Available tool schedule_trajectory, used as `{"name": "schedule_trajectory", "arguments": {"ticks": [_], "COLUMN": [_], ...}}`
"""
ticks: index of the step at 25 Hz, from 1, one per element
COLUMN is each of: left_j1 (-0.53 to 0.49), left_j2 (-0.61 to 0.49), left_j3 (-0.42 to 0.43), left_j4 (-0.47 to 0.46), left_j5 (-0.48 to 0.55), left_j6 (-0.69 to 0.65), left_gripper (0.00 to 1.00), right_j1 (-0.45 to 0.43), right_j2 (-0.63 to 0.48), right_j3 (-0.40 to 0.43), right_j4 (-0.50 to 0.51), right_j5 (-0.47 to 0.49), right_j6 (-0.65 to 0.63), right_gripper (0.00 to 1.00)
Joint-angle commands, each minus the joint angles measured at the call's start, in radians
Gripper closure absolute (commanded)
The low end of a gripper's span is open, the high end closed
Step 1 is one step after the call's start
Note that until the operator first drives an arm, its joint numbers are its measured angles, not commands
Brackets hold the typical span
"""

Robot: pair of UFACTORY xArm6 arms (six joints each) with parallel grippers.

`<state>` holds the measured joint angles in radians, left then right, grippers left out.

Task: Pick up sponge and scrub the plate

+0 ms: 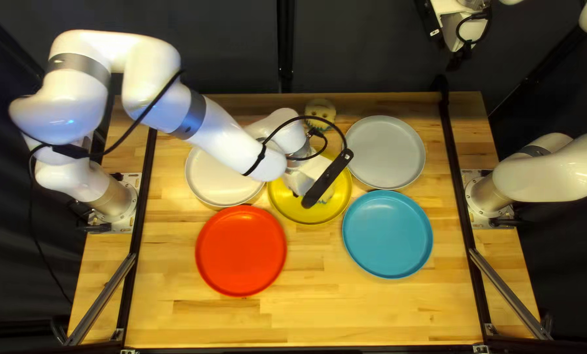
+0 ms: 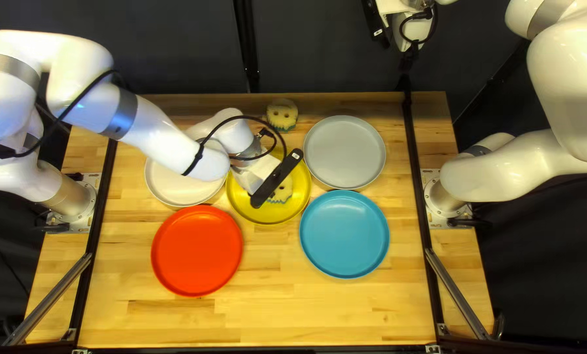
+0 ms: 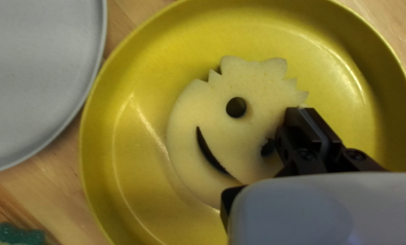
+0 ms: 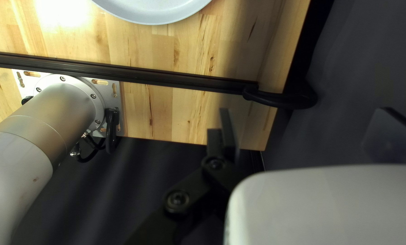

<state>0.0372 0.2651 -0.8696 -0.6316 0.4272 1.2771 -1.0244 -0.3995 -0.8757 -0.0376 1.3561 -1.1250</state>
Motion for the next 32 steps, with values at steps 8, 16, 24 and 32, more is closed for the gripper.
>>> {"name": "schedule_trajectory", "arguments": {"ticks": [8,16,24,32], "left_j1": [0.009,0.011,-0.002,-0.039], "left_j2": [0.056,0.157,0.160,0.021], "left_j3": [-0.065,-0.234,-0.235,-0.005], "left_j4": [-0.026,0.023,0.011,-0.062], "left_j5": [0.009,0.036,0.015,-0.034], "left_j6": [0.012,-0.014,0.006,0.033], "left_gripper": [1.00,1.00,1.00,1.00], "right_j1": [0.000,0.000,0.000,0.000], "right_j2": [0.000,0.000,0.000,0.000], "right_j3": [0.000,0.000,0.000,0.000], "right_j4": [0.000,0.000,0.000,0.000], "right_j5": [0.000,0.000,0.000,0.000], "right_j6": [0.000,0.000,0.000,0.000], "right_gripper": [0.00,0.00,0.00,0.00]}}
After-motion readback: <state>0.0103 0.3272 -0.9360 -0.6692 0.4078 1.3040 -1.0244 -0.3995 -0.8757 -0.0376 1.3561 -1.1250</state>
